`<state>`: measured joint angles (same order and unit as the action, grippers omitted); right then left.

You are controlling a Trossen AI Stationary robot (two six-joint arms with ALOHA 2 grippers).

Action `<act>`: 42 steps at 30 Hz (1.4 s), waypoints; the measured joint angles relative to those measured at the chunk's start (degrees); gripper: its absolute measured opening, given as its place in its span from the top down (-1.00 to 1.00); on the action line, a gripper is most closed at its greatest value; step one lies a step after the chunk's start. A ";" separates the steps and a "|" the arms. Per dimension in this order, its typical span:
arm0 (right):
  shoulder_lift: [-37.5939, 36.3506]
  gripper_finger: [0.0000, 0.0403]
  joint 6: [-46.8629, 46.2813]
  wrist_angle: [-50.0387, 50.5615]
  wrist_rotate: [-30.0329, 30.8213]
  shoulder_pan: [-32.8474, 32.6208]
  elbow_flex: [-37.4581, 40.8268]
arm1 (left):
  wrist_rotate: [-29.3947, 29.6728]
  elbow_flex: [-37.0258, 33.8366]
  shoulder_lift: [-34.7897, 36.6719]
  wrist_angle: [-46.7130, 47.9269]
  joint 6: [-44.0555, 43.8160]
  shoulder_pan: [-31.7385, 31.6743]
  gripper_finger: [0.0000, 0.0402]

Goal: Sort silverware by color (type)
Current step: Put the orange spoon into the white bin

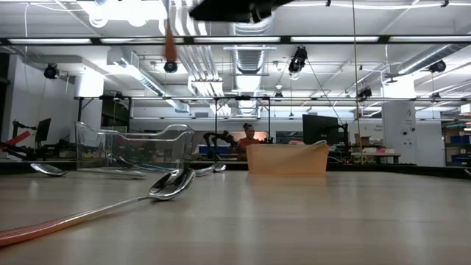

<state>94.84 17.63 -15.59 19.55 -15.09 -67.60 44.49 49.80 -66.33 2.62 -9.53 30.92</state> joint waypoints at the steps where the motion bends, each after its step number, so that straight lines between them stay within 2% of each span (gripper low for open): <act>1: -0.06 0.21 -1.77 -0.60 -8.26 1.11 0.04 | -2.20 0.00 0.72 2.08 -2.28 0.15 0.97; 3: 0.43 0.23 -5.94 -3.35 -20.08 3.27 0.16 | -3.81 0.00 1.38 5.37 -5.80 0.48 0.97; 5: 1.81 0.25 -10.11 -7.75 -23.58 4.93 0.14 | -3.95 -0.02 1.53 7.20 -7.58 0.65 0.97; 11: 5.83 0.30 -13.29 -12.51 -24.11 6.70 0.05 | -4.70 -0.04 0.65 7.74 -7.45 0.70 0.97; 16: 9.11 0.34 -14.17 -14.91 -24.15 6.73 -0.80 | -1.43 -0.04 0.28 4.02 -5.83 0.33 0.97; 21: 10.50 0.42 -14.33 -16.52 -24.17 6.73 -1.02 | -0.91 -0.04 -1.06 3.44 -6.21 0.39 0.97; 32: 10.59 0.92 -12.37 -16.87 -24.55 6.64 -1.04 | -0.59 0.00 -3.40 2.46 -8.09 0.30 0.97; 38: 10.48 0.93 -12.95 -17.38 -24.52 6.66 -1.04 | -0.42 1.25 -3.41 2.85 -8.15 0.33 0.96; 42: 9.81 0.94 -12.24 -18.16 -23.58 6.73 -1.04 | 0.85 2.51 -3.41 2.49 -9.74 0.33 0.82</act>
<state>104.65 5.40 -33.76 -4.02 -8.36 -68.64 45.34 52.31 -69.73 5.11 -19.27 31.24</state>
